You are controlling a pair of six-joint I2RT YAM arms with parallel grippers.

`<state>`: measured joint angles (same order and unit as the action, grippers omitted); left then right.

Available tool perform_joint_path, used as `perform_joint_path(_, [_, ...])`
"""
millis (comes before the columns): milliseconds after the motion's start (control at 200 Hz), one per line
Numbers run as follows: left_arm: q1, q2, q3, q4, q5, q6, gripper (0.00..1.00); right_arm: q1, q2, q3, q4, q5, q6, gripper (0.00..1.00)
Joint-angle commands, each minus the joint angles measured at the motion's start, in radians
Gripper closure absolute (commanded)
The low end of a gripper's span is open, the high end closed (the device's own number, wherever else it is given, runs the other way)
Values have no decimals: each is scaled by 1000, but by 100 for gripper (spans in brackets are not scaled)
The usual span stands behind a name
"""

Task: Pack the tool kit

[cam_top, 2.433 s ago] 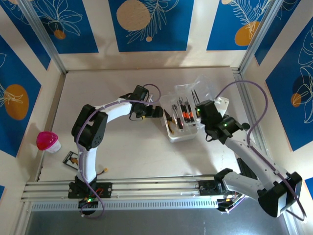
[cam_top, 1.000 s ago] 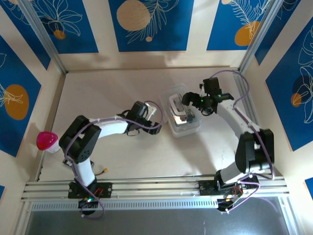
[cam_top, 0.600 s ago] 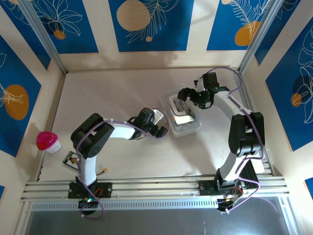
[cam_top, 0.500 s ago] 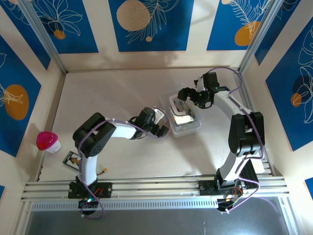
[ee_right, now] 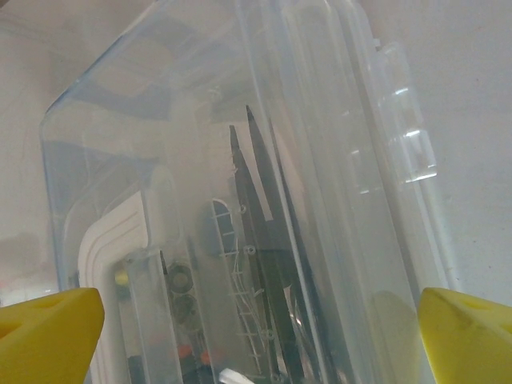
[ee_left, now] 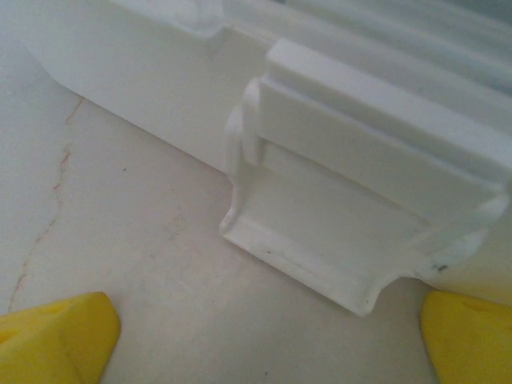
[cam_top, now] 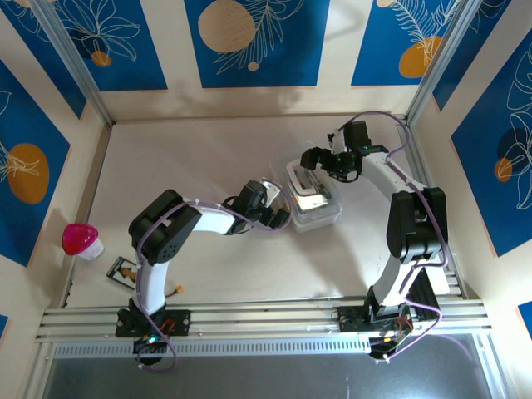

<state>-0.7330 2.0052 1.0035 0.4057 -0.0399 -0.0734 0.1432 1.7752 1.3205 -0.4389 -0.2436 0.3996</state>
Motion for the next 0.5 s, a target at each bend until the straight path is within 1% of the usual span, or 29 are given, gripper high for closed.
perform_joint_path(0, [60, 20, -4, -44, -145, -105, 0, 38, 16, 22, -13, -106, -15, 1])
perform_joint_path(215, [62, -54, -46, -81, -189, -109, 0, 42, 25, 9, -8, -123, -19, 1])
perform_joint_path(495, [63, -124, -57, -135, -232, -86, 0, 55, 38, 0, -1, -146, -26, 1])
